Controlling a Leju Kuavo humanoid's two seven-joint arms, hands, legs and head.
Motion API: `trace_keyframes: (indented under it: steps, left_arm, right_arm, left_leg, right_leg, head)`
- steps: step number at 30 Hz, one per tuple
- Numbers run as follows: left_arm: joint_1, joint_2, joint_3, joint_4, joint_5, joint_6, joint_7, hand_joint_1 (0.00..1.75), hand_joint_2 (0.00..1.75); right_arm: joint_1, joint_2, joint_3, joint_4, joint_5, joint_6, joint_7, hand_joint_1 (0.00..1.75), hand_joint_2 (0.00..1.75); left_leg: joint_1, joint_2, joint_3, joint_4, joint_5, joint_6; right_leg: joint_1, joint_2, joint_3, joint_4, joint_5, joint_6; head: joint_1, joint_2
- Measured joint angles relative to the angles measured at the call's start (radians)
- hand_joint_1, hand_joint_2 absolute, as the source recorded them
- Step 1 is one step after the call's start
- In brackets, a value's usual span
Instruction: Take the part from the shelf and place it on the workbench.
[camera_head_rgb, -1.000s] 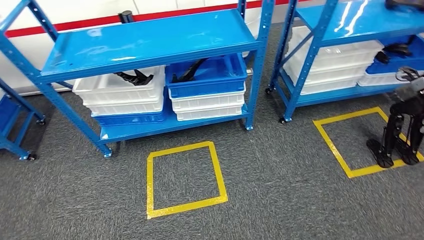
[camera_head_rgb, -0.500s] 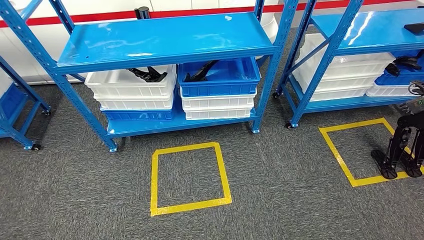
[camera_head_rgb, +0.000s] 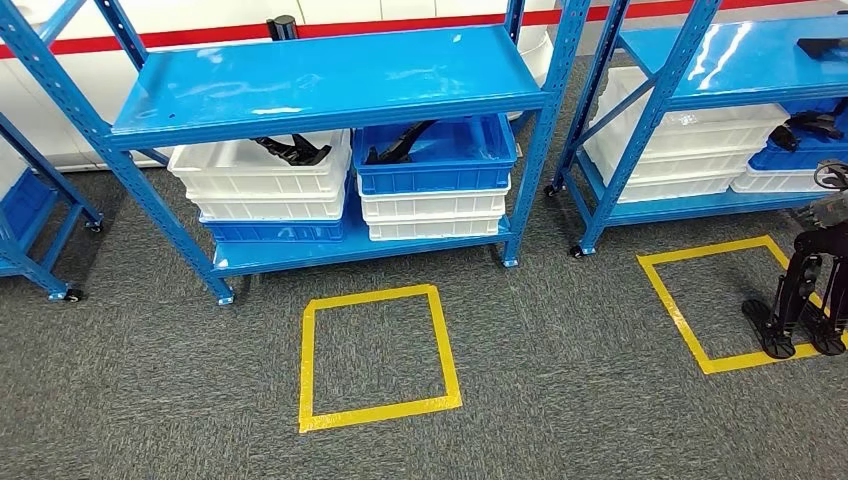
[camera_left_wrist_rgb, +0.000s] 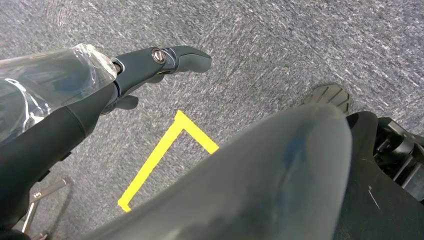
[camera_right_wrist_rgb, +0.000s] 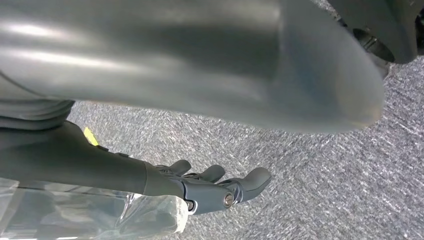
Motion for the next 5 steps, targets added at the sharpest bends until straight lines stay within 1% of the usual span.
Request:
trace_keyframes:
  steps: [5]
  left_arm:
    - [0.0,0.0,0.0,0.0,0.0,-0.001,0.0,0.0,0.0]
  right_arm:
    - [0.0,0.0,0.0,0.0,0.002,0.003,0.0,0.0,0.0]
  left_leg:
    - [0.002,0.0,0.0,0.0,0.0,-0.001]
  right_leg:
    - [0.002,0.0,0.0,0.0,-0.001,-0.001]
  head:
    - [0.0,0.0]
